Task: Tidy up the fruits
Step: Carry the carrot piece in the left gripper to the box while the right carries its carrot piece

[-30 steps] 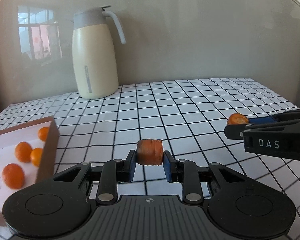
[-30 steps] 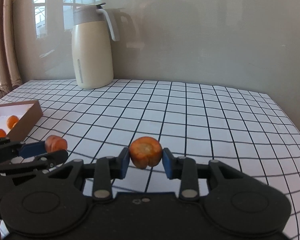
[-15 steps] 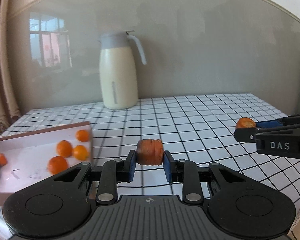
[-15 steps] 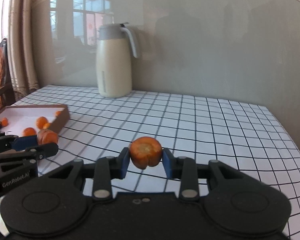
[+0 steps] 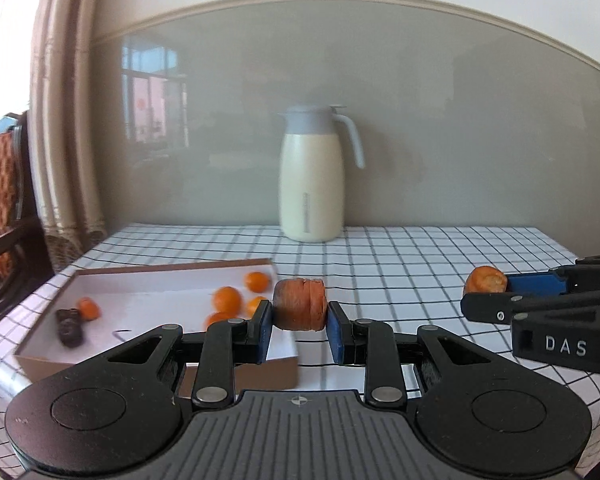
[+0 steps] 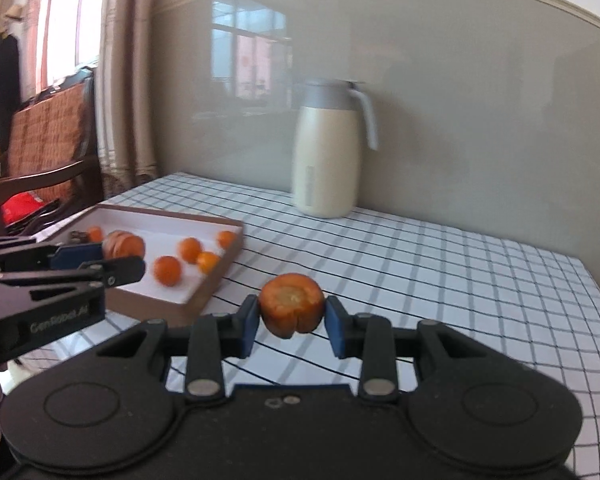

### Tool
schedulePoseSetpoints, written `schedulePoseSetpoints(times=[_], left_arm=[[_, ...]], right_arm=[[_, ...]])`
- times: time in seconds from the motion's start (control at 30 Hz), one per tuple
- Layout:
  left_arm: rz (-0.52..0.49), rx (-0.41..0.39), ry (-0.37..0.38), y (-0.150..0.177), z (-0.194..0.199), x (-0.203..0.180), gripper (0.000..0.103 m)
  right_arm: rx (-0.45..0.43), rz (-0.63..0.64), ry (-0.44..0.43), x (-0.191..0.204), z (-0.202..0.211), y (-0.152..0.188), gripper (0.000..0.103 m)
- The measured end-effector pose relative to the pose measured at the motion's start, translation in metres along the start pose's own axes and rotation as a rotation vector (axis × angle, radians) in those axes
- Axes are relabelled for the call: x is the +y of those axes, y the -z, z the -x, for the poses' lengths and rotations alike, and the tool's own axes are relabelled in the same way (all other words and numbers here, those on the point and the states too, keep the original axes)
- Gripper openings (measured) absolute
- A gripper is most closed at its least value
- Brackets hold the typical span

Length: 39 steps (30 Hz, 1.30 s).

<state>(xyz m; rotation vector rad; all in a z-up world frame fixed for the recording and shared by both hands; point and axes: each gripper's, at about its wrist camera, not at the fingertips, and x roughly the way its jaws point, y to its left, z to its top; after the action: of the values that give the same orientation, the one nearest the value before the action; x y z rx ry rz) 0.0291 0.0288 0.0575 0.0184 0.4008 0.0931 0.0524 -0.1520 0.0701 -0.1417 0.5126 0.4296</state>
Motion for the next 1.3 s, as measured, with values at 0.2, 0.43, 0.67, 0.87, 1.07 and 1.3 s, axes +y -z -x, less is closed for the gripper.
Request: schedulePoseSetpoints(times=[0.2,0.43,0.67,0.87,1.07,1.3], left_arm=[[0.024,-0.016,-0.051,0.001,0.006,0.033,0.029],[0.054,-0.015,-0.129,0.005,0.006,0.069,0.029],[0.073,-0.015,-0.207,0.005,0.004,0.104,0.029],[0.081,-0.017,-0.251,0.005,0.004,0.127,0.029],[0.083,-0.018,-0.275,0.005,-0.002,0.142,0.029],[0.08,-0.018,-0.29,0.003,-0.019,0.155,0.029]], right_arm=[[-0.014,0.063,-0.065,0.039,-0.004,-0.013,0.027],[-0.027,0.104,-0.122,0.068,-0.017,-0.028,0.027],[-0.042,0.125,-0.18,0.094,-0.037,-0.042,0.027],[-0.051,0.133,-0.206,0.105,-0.047,-0.05,0.027],[-0.053,0.148,-0.223,0.116,-0.059,-0.057,0.027],[-0.047,0.16,-0.229,0.123,-0.077,-0.064,0.027]])
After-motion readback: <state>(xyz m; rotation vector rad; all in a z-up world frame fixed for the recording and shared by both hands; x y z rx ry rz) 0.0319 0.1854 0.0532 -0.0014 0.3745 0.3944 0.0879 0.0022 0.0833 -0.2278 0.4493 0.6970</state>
